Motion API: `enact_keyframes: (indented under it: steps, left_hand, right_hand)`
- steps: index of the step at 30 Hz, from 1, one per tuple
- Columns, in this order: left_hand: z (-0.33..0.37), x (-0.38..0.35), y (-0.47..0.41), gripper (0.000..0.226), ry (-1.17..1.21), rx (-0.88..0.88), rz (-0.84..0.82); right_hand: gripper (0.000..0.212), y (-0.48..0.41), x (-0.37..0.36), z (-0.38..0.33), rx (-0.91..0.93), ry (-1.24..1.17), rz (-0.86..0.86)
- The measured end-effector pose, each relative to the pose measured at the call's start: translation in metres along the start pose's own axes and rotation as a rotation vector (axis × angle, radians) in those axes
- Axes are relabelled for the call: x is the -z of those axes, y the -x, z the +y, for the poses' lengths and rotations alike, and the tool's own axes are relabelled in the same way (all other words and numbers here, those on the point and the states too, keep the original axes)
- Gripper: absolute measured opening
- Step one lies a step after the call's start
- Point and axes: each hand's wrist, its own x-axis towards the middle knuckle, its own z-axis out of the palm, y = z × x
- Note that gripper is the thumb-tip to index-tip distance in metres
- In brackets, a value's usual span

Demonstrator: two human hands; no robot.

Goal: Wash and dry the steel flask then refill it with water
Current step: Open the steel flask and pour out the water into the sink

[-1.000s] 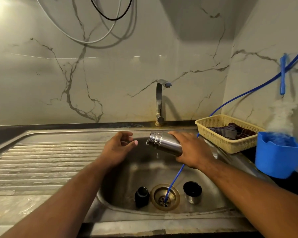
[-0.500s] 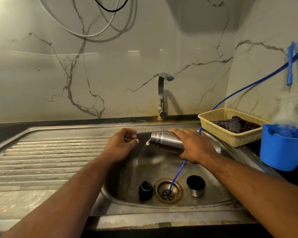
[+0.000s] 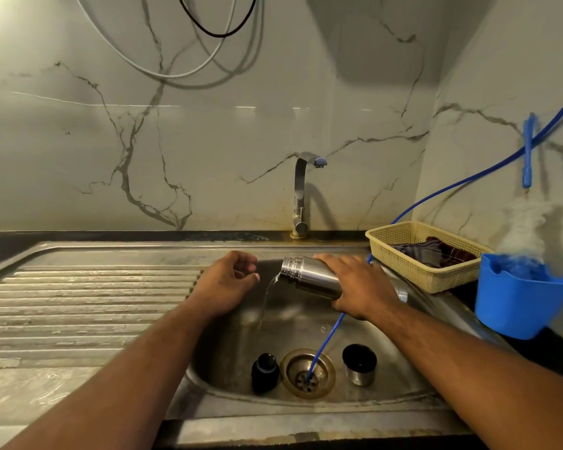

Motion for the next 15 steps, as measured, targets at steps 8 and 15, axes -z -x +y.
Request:
enact_keyframes:
  steps: [8, 15]
  left_hand:
    - [0.0015, -0.0019, -0.001, 0.026, -0.037, -0.018, -0.008]
    - [0.0031, -0.0009, 0.0013, 0.027, -0.046, -0.01, -0.015]
  right_hand:
    - [0.102, 0.0011, 0.001, 0.0016, -0.002, 0.01, -0.001]
    - [0.102, 0.003, 0.0039, 0.0033, -0.027, -0.008, 0.006]
